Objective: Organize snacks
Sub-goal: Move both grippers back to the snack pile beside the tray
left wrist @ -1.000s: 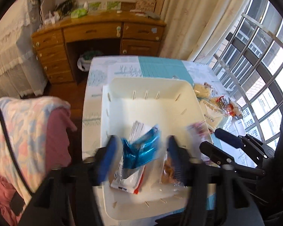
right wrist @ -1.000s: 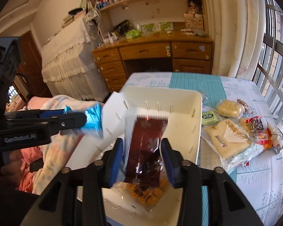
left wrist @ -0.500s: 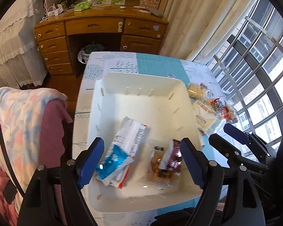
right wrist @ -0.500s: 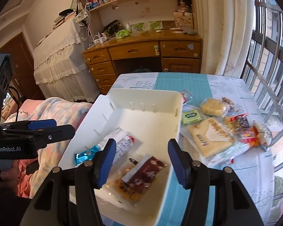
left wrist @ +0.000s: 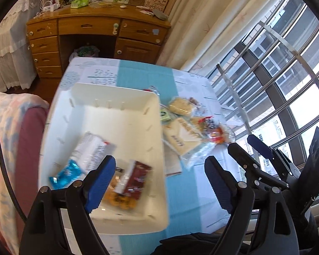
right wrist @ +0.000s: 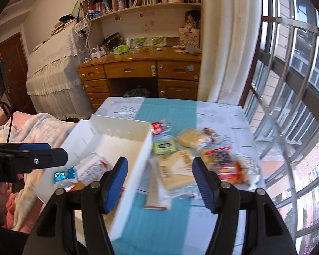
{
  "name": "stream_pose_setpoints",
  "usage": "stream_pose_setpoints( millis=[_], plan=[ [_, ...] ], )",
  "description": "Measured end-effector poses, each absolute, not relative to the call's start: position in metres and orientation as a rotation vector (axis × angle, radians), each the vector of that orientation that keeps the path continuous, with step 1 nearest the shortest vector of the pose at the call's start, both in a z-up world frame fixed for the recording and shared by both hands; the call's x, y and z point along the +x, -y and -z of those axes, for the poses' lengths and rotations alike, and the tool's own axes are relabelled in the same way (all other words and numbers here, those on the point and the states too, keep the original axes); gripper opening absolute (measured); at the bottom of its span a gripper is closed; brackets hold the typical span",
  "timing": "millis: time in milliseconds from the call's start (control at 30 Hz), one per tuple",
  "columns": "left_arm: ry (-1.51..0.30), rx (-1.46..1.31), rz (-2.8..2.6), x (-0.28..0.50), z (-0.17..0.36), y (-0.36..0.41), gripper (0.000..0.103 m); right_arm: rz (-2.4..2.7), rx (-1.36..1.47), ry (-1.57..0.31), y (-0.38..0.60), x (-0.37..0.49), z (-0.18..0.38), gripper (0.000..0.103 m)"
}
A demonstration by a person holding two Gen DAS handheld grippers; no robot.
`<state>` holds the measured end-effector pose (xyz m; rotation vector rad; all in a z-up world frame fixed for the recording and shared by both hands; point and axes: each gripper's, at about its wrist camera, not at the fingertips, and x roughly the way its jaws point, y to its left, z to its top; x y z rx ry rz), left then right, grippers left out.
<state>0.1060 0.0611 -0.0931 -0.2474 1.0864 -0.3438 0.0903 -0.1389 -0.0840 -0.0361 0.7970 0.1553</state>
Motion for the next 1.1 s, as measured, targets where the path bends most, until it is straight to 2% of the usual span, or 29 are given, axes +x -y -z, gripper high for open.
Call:
stream_pose_setpoints(
  millis=[433,567,833,1100],
  plan=[
    [-1.148,-0.349,0.341,0.111,0.119,0.017,0.087,-0.123,-0.127,-0.804,0.214,0.095,0.090,0.068],
    [-1.203,-0.394,0.319,0.117,0.138,0.037,0.089,-0.119,-0.165,-0.819,0.235,0.100,0.099,0.072],
    [-1.360,-0.540,0.187,0.135,0.192,0.064,0.090,-0.116,-0.217,-0.866,0.268,0.118,0.124,0.072],
    [-1.438,-0.630,0.036,0.156,0.234,0.078,0.090,-0.118,-0.253,-0.922,0.288,0.136,0.156,0.072]
  ],
)
